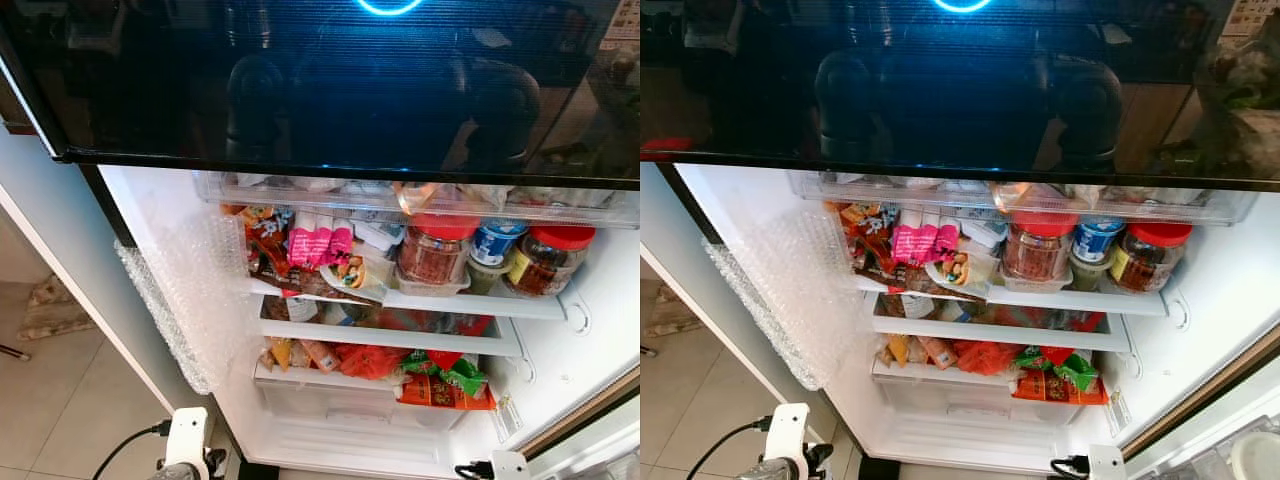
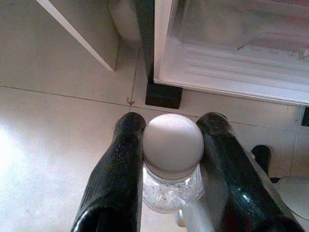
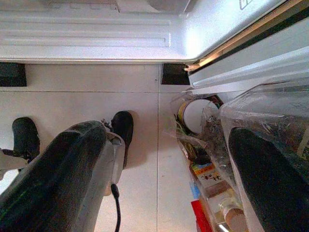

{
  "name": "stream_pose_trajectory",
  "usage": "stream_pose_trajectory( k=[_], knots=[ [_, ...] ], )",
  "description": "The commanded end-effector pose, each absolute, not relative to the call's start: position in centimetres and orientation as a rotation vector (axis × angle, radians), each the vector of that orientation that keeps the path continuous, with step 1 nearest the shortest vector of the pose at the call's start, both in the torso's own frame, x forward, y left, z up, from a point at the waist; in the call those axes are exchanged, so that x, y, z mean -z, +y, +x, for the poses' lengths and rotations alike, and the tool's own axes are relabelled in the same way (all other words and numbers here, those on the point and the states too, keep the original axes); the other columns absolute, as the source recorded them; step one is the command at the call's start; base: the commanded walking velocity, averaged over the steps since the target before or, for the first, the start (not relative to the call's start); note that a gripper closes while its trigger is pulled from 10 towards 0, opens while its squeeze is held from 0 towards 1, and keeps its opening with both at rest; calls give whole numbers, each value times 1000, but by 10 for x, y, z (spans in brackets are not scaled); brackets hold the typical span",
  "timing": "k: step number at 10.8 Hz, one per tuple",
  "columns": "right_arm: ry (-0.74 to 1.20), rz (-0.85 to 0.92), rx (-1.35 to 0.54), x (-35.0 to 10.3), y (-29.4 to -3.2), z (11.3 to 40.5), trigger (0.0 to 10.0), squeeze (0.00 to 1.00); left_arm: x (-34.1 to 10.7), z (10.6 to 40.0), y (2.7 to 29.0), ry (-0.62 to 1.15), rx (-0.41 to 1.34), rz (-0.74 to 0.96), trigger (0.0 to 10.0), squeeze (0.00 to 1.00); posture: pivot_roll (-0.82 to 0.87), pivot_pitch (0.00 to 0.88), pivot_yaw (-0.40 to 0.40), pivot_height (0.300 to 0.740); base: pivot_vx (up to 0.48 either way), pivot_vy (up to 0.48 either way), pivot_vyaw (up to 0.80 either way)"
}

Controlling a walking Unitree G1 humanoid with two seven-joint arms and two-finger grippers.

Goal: Restocking fridge

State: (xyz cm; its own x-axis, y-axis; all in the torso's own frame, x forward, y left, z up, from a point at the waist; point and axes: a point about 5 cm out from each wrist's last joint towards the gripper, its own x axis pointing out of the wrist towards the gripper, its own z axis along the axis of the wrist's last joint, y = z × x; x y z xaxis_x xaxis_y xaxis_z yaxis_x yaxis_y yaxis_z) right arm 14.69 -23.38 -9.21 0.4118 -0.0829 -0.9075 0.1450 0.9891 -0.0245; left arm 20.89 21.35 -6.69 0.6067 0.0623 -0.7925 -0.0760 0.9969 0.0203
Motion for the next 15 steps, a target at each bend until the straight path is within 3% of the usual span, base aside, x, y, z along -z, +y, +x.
stream_pose_trajectory(
  k=[1,4,9,15],
  knots=[
    [1099,29,155,87,-245,153,10000,0,68,207,214,930,-71,2,10000,0,120,0,-38,740,0,0,0],
    [1111,0,100,86,-245,154,10000,0,68,207,214,936,-73,2,10000,0,123,0,-40,736,0,0,0],
    [1089,-3,92,85,-245,156,10000,0,68,207,213,935,-74,8,10000,0,121,0,-40,649,0,0,0],
    [1077,17,103,85,-245,155,10000,0,59,217,216,792,-41,129,10000,0,120,6,-34,649,0,0,0]
  ],
)
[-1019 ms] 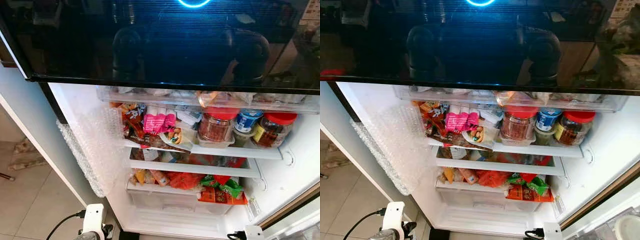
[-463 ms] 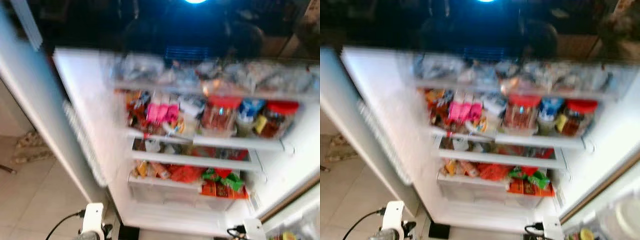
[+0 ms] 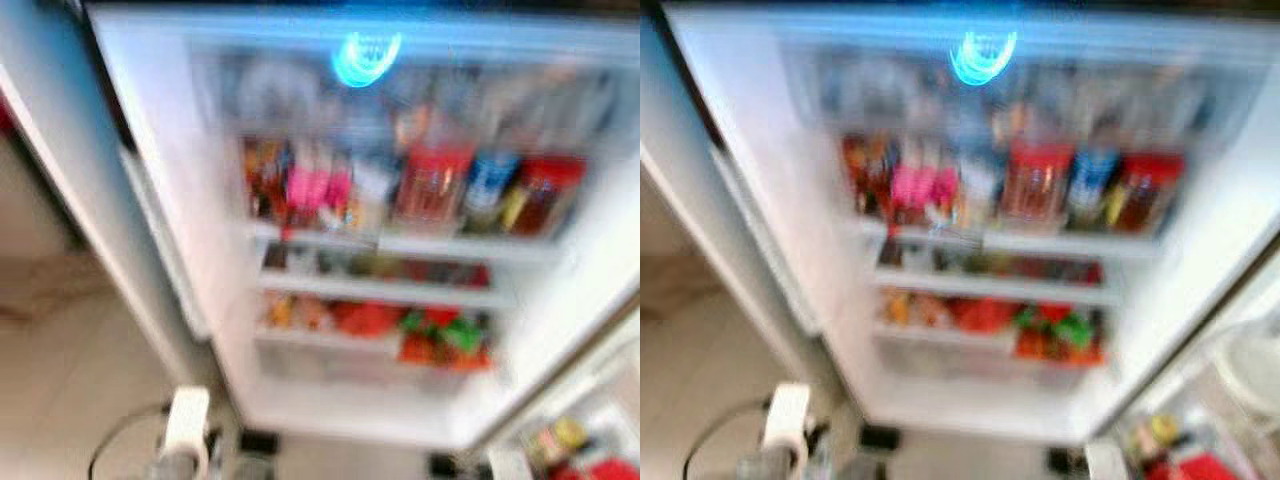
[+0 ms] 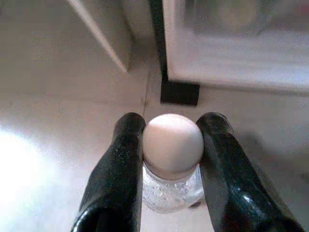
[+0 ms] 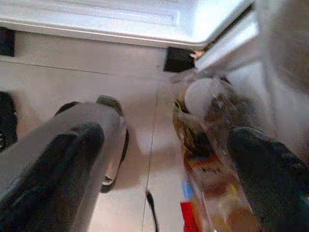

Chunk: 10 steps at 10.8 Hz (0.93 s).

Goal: Restocking fridge

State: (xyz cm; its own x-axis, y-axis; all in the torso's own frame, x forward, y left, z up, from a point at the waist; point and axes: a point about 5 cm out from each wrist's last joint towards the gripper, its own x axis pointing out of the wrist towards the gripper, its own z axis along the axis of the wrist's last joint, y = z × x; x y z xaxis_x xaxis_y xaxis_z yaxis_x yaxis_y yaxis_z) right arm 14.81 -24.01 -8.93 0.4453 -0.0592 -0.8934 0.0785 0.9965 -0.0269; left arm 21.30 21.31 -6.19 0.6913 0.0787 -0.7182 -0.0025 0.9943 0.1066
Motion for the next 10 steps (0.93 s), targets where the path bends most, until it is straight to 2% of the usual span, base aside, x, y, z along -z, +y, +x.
stream_pose_trajectory(
  k=[1,3,4,6,8,10],
  knots=[
    [1077,17,103,85,-245,155,10000,0,55,221,213,747,12,164,10000,0,120,6,-34,649,0,0,0],
    [1078,19,102,86,-245,154,10000,0,49,227,211,666,81,249,10000,0,116,15,-28,649,0,0,0],
    [1080,21,102,86,-244,153,10000,0,1,287,202,453,120,250,10000,0,108,21,-21,649,0,0,0],
    [1084,24,105,87,-244,152,10000,0,-53,332,181,221,216,260,10000,0,103,24,-13,649,0,0,0],
    [1086,28,109,87,-243,151,10000,0,-68,341,163,149,307,210,10000,0,91,17,1,649,0,0,0],
    [1089,29,106,88,-242,150,10000,0,-57,337,159,225,314,51,10000,0,81,3,11,649,0,0,0]
  ],
)
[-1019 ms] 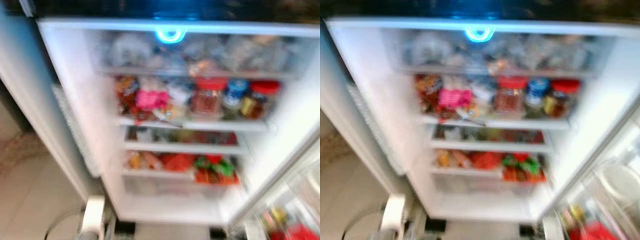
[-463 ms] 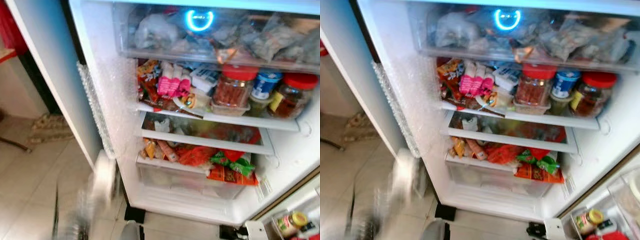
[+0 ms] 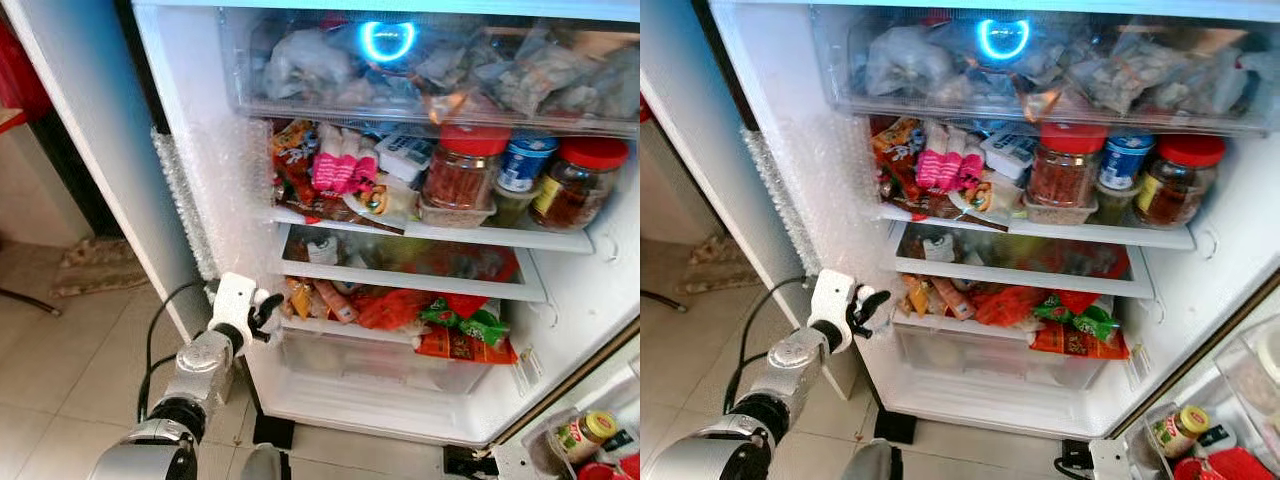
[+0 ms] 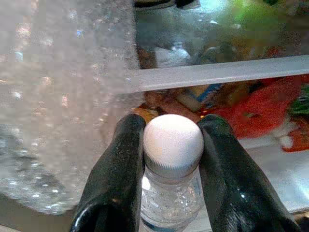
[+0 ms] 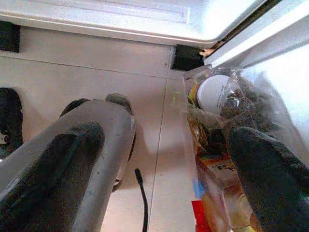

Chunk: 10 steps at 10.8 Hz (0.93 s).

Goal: Restocking fridge

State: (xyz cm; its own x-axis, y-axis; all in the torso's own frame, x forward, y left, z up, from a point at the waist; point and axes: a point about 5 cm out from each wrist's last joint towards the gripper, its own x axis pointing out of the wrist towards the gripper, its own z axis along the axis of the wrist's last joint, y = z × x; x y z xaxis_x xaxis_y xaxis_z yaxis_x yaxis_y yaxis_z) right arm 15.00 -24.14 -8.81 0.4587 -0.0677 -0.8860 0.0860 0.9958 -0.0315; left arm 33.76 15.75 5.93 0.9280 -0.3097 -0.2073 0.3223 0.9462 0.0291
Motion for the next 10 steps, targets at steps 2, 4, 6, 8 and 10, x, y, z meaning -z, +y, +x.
stream_pose_trajectory(
  k=[2,4,6,8,10],
  knots=[
    [1087,29,105,88,-240,150,10000,0,-58,335,146,199,422,108,10000,0,81,0,12,649,0,0,0],
    [1086,25,103,88,-239,151,10000,0,-69,341,146,154,433,124,10000,0,90,0,11,649,0,0,0],
    [1082,28,106,88,-238,153,10000,0,-85,347,141,71,470,170,10000,0,101,0,8,649,0,0,0],
    [1076,47,134,88,-238,153,10000,0,-97,348,132,-11,500,203,10000,0,99,8,15,649,0,0,0],
    [1083,41,133,89,-238,152,10000,0,-98,346,122,-17,566,218,10000,0,97,16,20,649,0,0,0]
  ],
)
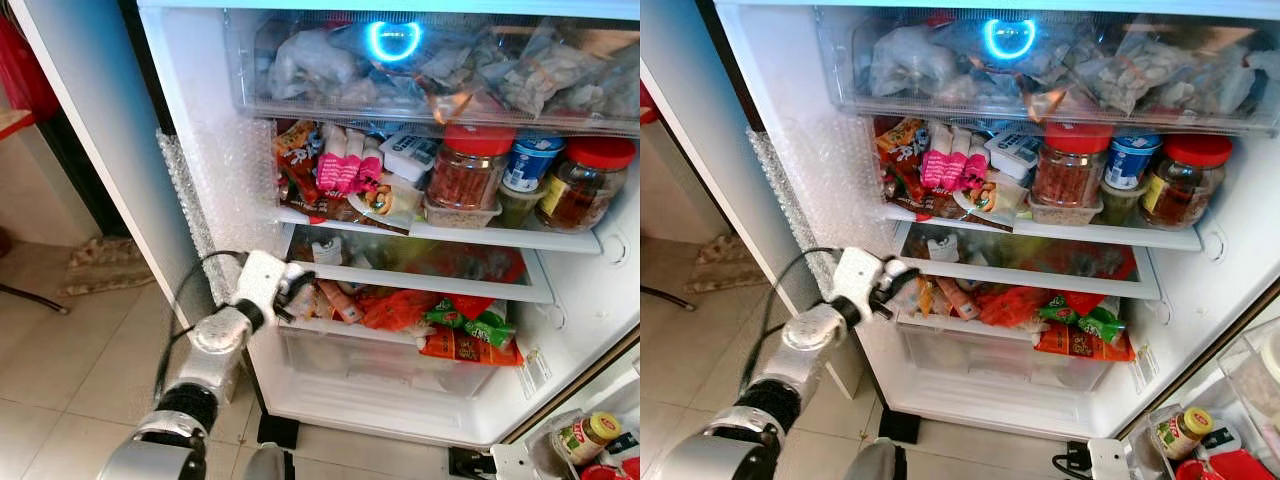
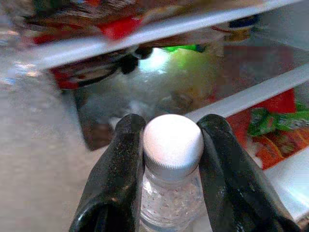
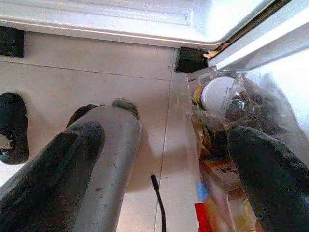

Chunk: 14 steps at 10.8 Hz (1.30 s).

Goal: Restocking fridge

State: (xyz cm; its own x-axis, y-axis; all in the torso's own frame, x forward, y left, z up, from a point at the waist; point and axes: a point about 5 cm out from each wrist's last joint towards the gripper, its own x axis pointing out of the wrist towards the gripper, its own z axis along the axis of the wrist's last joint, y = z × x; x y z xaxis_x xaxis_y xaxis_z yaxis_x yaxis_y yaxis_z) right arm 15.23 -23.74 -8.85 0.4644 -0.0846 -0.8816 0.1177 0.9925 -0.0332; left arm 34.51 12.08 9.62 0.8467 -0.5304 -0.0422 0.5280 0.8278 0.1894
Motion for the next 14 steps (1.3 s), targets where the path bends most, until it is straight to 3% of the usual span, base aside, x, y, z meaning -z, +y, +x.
stream_pose_trajectory(
  k=[1,6,9,14],
  knots=[
    [1088,46,135,90,-237,149,10000,0,-92,340,119,3,601,210,10000,0,86,36,34,649,0,0,0],
    [1077,65,172,93,-236,141,10000,0,-85,338,123,51,559,137,10000,0,23,91,94,649,0,0,0],
    [1036,-56,348,89,-246,145,10000,0,-93,344,126,39,539,144,10000,0,26,44,93,649,0,0,0],
    [923,-54,487,85,-246,146,10000,0,-94,348,124,52,555,162,10000,0,8,11,106,649,0,0,0]
  ],
)
